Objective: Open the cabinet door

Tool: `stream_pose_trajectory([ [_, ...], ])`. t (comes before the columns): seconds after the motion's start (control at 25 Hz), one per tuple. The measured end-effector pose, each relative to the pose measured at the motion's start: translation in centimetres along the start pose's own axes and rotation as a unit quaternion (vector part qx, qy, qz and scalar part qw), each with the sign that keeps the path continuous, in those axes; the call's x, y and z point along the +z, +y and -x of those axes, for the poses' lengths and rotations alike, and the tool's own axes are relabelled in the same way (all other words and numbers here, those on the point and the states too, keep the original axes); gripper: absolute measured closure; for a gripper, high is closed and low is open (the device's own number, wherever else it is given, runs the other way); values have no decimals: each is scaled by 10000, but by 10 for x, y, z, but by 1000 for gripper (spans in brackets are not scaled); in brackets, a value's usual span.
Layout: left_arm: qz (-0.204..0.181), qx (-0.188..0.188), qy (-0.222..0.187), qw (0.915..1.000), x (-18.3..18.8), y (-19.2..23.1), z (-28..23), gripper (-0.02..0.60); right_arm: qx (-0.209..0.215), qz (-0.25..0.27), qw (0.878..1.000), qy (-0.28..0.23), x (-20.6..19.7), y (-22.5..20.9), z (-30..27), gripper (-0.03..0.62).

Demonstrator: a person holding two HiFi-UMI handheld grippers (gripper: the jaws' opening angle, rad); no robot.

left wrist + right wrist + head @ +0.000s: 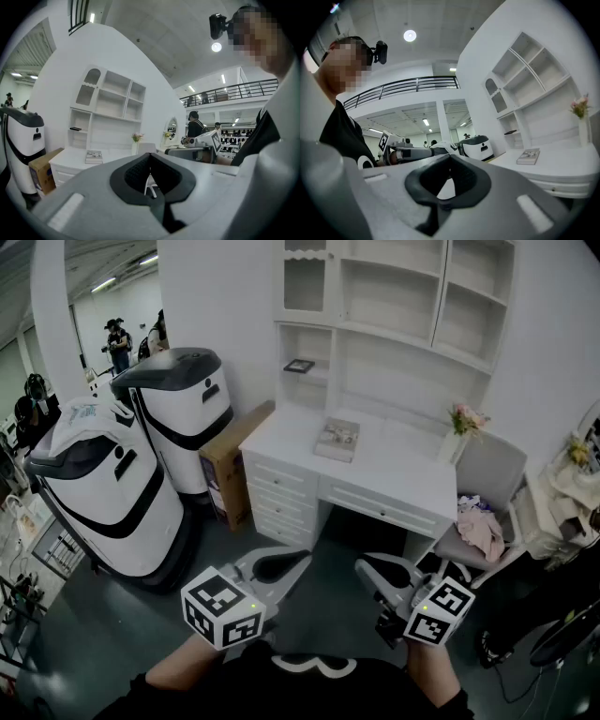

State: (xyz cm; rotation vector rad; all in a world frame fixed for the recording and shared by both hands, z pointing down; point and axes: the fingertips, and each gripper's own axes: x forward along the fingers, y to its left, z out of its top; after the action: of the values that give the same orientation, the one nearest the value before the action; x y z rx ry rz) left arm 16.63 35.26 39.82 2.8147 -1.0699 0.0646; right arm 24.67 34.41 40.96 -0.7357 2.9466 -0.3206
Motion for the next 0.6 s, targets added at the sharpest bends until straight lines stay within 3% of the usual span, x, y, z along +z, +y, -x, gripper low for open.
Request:
stream_pose_trajectory([
  [0.6, 47, 36, 84, 9999, -3, -4, -5, 572, 6, -49, 10000, -63, -4, -9, 6, 594],
])
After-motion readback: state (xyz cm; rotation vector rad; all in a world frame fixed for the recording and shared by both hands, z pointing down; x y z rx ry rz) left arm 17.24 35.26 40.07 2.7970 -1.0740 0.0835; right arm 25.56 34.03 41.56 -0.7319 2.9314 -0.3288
